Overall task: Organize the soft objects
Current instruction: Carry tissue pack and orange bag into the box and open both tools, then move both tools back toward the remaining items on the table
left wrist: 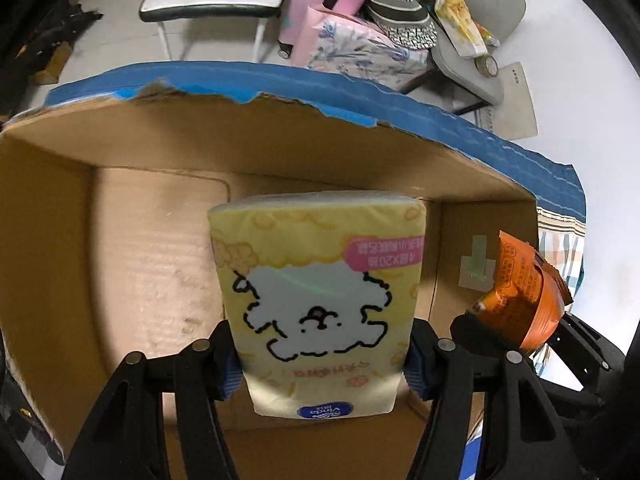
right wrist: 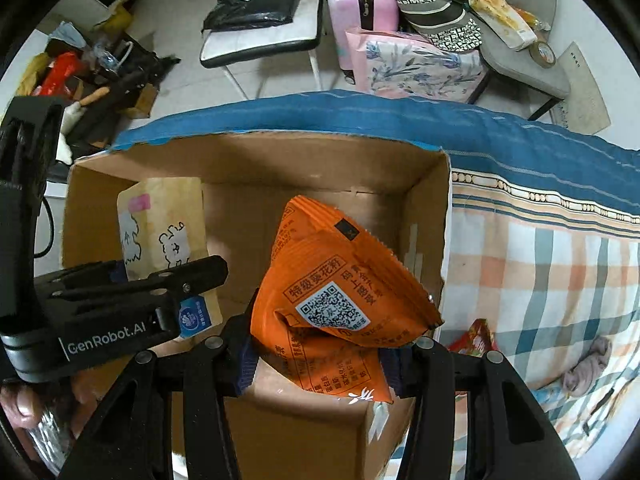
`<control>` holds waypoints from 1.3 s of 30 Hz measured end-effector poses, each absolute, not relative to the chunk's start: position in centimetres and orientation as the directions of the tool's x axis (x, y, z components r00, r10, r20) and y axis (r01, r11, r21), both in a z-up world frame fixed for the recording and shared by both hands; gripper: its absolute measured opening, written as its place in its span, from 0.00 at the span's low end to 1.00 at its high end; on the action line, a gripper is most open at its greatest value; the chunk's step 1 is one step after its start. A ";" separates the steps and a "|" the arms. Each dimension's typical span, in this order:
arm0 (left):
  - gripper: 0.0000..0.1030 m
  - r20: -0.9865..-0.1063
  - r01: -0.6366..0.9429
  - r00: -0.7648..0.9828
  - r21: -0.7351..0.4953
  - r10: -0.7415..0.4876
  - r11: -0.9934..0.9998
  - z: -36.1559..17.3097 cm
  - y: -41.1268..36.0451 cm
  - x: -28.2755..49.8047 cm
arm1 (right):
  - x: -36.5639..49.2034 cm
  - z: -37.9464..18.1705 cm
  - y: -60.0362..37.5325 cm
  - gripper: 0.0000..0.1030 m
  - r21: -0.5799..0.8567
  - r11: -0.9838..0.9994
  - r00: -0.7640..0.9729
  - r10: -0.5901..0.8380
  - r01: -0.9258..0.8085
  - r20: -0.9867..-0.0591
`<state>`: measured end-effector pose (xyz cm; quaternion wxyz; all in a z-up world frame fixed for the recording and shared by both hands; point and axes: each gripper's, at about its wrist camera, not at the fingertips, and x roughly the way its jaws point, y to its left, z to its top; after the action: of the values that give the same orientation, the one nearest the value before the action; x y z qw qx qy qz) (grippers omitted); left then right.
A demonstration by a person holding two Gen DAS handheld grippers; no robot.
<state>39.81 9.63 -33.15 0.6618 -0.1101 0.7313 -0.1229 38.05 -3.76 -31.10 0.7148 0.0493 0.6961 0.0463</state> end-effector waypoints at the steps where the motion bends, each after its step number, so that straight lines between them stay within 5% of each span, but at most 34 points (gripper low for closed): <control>1: 0.59 -0.936 -0.001 -0.109 -0.335 -0.333 0.942 -33.4 9.5 40.1 | 38.3 -31.2 -3.7 0.51 0.128 0.992 0.025 0.128 -0.001 -0.991; 8: 0.61 -0.932 -0.028 -0.157 -0.328 -0.328 0.944 -34.5 9.5 40.9 | 39.7 -32.0 -3.3 0.53 0.114 0.993 0.002 0.114 -0.009 -0.993; 15: 0.84 -0.956 0.006 -0.107 -0.276 -0.274 0.961 -33.5 10.2 40.7 | 39.9 -31.9 -3.4 0.65 0.103 0.995 0.007 0.103 0.005 -0.995; 23: 0.90 -0.978 0.046 0.005 -0.207 -0.207 0.977 -30.5 11.6 38.8 | 37.7 -29.7 -3.1 1.00 0.099 0.995 0.049 0.099 0.002 -0.994; 39: 0.90 -0.968 0.069 0.245 -0.039 -0.055 0.997 -22.6 13.3 29.1 | 27.4 -23.3 -1.6 1.00 0.092 0.996 0.170 0.091 0.003 -0.981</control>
<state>29.09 13.26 -22.58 0.7889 0.0057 0.6132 -0.0393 27.41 -1.64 -23.29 0.7641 0.0363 0.6434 0.0287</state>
